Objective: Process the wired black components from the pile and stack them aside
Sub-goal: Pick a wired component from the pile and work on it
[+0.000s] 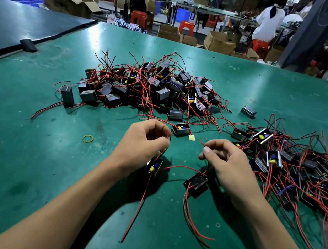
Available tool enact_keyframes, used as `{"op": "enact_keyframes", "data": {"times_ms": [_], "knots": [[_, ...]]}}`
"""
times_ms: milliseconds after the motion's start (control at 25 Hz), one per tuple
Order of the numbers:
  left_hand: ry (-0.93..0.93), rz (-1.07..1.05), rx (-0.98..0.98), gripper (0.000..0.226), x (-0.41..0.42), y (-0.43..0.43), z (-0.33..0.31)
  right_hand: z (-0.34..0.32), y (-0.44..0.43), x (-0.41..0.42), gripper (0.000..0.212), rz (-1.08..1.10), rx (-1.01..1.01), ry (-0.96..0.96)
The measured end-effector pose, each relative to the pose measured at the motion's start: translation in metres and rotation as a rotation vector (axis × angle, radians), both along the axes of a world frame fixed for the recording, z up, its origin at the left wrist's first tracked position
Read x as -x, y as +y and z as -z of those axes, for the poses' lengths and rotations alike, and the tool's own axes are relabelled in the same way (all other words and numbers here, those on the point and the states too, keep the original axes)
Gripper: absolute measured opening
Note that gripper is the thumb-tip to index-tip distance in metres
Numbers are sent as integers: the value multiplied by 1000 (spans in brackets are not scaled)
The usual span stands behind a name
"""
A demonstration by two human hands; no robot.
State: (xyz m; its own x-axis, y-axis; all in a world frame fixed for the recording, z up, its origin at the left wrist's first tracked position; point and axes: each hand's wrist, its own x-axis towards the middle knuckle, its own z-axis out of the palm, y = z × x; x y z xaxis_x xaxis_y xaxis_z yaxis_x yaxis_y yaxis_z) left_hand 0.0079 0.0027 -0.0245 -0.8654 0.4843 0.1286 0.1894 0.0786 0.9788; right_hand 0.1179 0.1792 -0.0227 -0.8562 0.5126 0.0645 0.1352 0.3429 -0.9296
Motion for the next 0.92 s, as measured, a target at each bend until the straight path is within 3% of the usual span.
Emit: {"op": "enact_keyframes", "data": {"times_ms": [160,280,480,680,920], "knots": [[-201,35,-173,10,7,-4,-3,4,6,2,7,-3,94,-18],[-222,39,-169,8,9,-5,0,2,9,-2,9,-120,120,-37],[-135,15,-99,10,6,-3,5,1,8,-4,5,-176,-98,-81],[133,56,89,18,-7,4,8,2,5,-3,10,-121,-134,-35],[214,64,177,15,-10,6,6,4,-9,0,12,-163,-4,62]]}}
